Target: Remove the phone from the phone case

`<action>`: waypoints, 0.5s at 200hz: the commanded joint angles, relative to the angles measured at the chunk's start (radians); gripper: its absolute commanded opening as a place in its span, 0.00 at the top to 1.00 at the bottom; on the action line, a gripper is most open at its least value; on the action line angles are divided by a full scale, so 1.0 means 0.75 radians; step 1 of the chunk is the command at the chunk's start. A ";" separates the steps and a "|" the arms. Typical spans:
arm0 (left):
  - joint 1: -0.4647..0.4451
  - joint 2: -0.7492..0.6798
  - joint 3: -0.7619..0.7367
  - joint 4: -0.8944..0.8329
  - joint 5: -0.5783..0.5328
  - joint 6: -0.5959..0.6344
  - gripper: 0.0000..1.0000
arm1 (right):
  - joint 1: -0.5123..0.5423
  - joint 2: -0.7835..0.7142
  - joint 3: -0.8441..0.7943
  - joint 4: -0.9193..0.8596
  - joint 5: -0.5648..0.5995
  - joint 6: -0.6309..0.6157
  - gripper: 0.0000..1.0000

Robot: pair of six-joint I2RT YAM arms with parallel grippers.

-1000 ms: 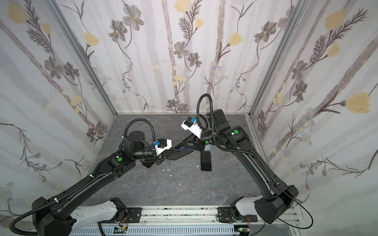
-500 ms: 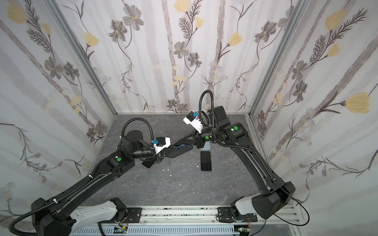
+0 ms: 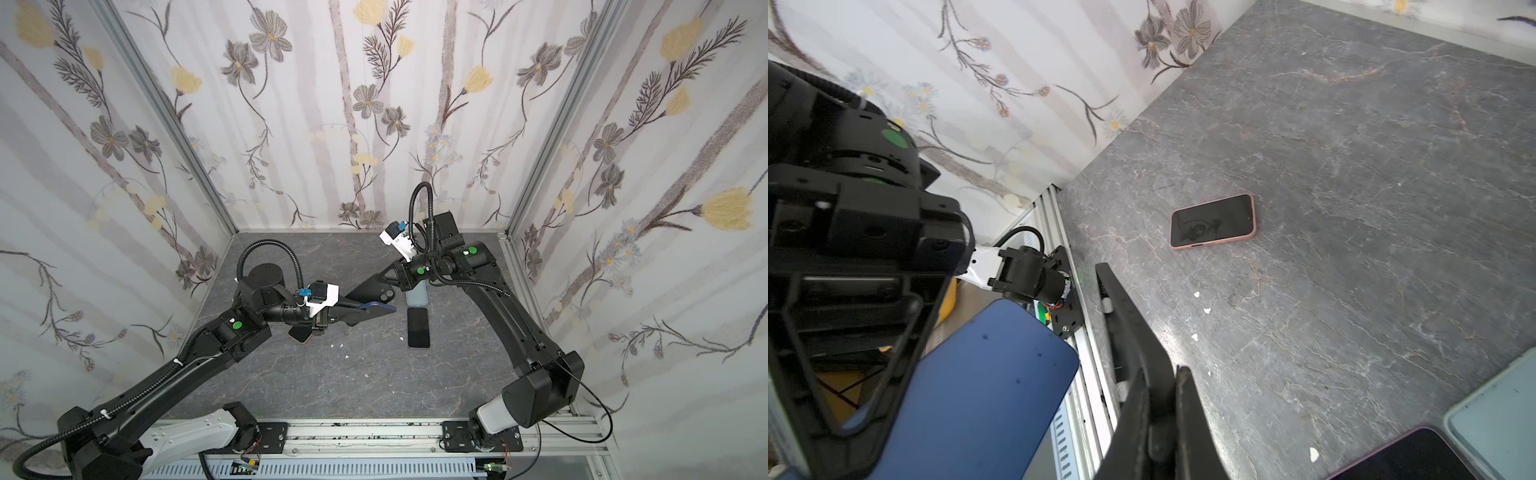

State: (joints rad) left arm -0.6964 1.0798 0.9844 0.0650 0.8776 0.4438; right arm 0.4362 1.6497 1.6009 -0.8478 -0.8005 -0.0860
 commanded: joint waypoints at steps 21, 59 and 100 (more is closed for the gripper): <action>0.003 -0.010 0.008 0.075 0.040 -0.009 1.00 | -0.043 -0.006 -0.017 0.062 0.167 0.068 1.00; 0.002 0.008 0.040 0.083 -0.179 -0.159 1.00 | -0.121 -0.148 -0.209 0.298 0.424 0.219 1.00; 0.002 0.054 -0.038 0.344 -0.429 -0.524 1.00 | -0.136 -0.360 -0.479 0.579 0.707 0.421 1.00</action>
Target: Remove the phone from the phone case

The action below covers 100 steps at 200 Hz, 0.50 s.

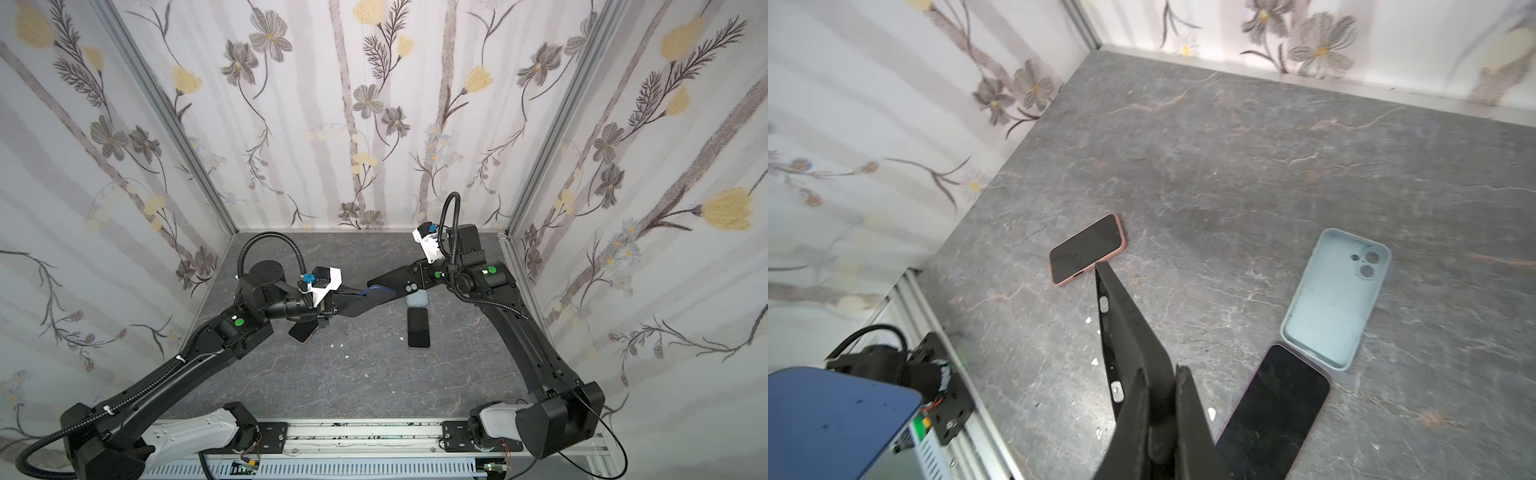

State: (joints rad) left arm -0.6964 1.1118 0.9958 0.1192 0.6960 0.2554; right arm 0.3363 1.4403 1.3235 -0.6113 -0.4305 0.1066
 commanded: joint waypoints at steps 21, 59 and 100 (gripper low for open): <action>0.001 0.053 -0.072 0.336 -0.325 -0.442 1.00 | -0.004 -0.159 -0.222 0.331 0.278 0.235 1.00; 0.000 0.127 -0.095 0.344 -0.504 -0.698 1.00 | -0.048 -0.254 -0.304 0.346 0.292 0.377 1.00; 0.000 0.215 -0.143 0.342 -0.619 -0.954 1.00 | -0.083 -0.370 -0.415 0.413 0.204 0.373 1.00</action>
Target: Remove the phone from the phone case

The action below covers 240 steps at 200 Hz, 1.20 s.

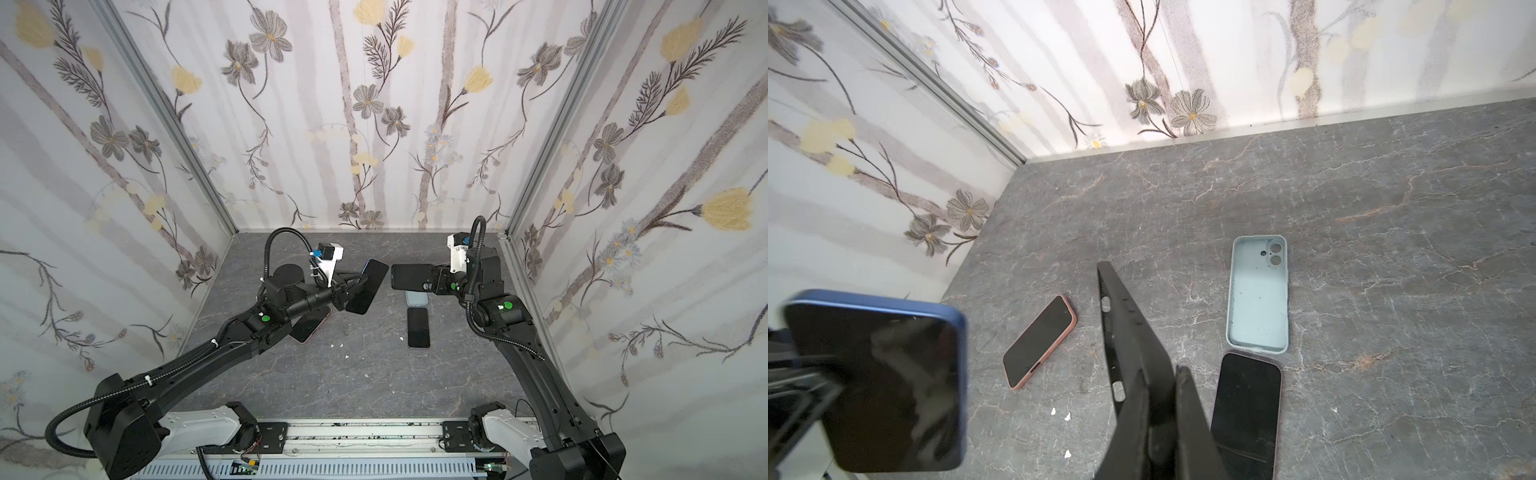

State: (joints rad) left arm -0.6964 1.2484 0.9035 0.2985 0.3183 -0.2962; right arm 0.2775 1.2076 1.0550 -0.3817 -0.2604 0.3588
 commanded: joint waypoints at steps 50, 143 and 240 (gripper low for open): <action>-0.002 0.141 -0.035 0.047 -0.216 -0.454 1.00 | -0.023 -0.132 -0.075 -0.097 0.060 -0.002 1.00; -0.063 0.408 -0.004 0.042 -0.200 -0.660 1.00 | -0.067 -0.007 0.054 -0.459 0.131 -0.122 1.00; -0.104 0.592 -0.027 0.181 -0.296 -0.917 1.00 | 0.031 0.122 -0.062 -0.342 0.151 -0.202 1.00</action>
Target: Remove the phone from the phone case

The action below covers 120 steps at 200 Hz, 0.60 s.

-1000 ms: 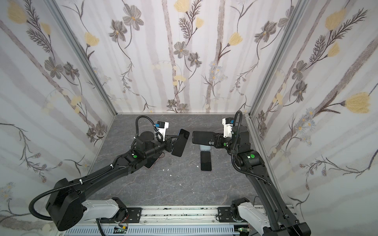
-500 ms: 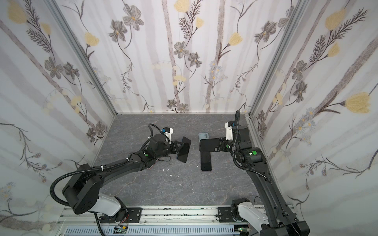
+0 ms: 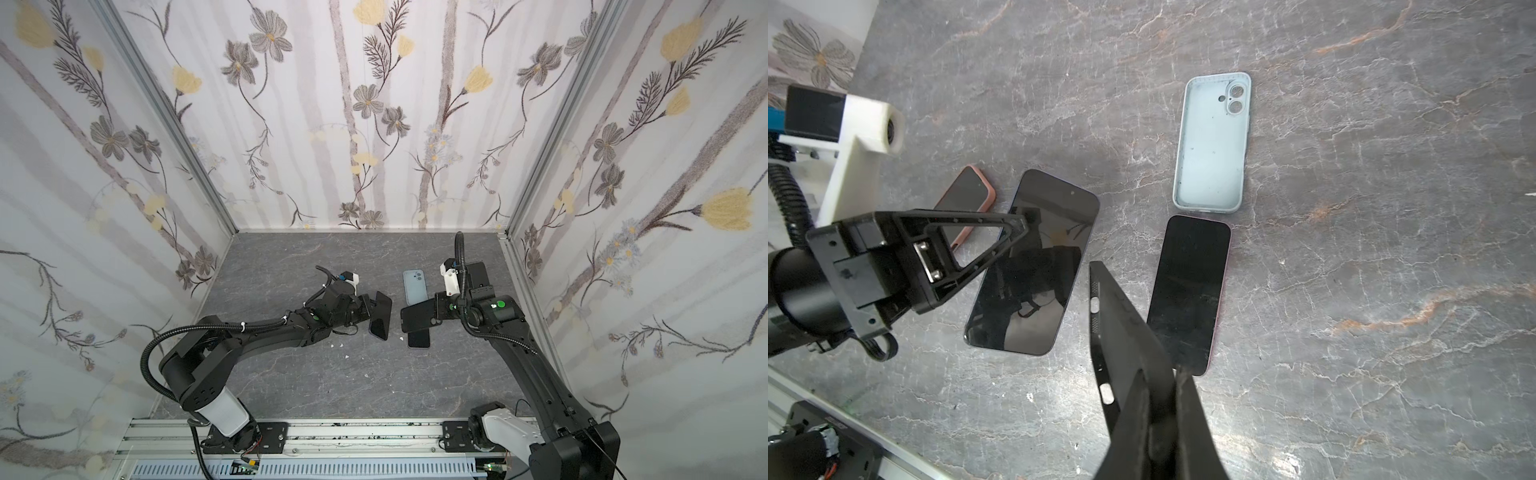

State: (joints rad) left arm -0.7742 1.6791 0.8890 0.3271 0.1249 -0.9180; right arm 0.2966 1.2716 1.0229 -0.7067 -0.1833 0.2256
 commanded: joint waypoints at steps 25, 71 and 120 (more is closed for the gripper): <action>-0.001 0.060 0.007 0.162 -0.024 -0.099 1.00 | 0.006 0.102 -0.024 0.140 0.041 -0.025 1.00; 0.004 0.118 0.009 0.171 -0.049 -0.094 1.00 | 0.003 0.209 0.000 0.216 0.042 0.009 1.00; 0.008 0.174 0.018 0.177 -0.057 -0.109 1.00 | 0.001 0.283 0.000 0.284 0.015 0.055 1.00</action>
State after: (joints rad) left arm -0.7723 1.7992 0.8883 0.3985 0.0998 -0.9794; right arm 0.2996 1.4673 1.0157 -0.5674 -0.1585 0.2428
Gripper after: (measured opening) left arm 0.083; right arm 0.090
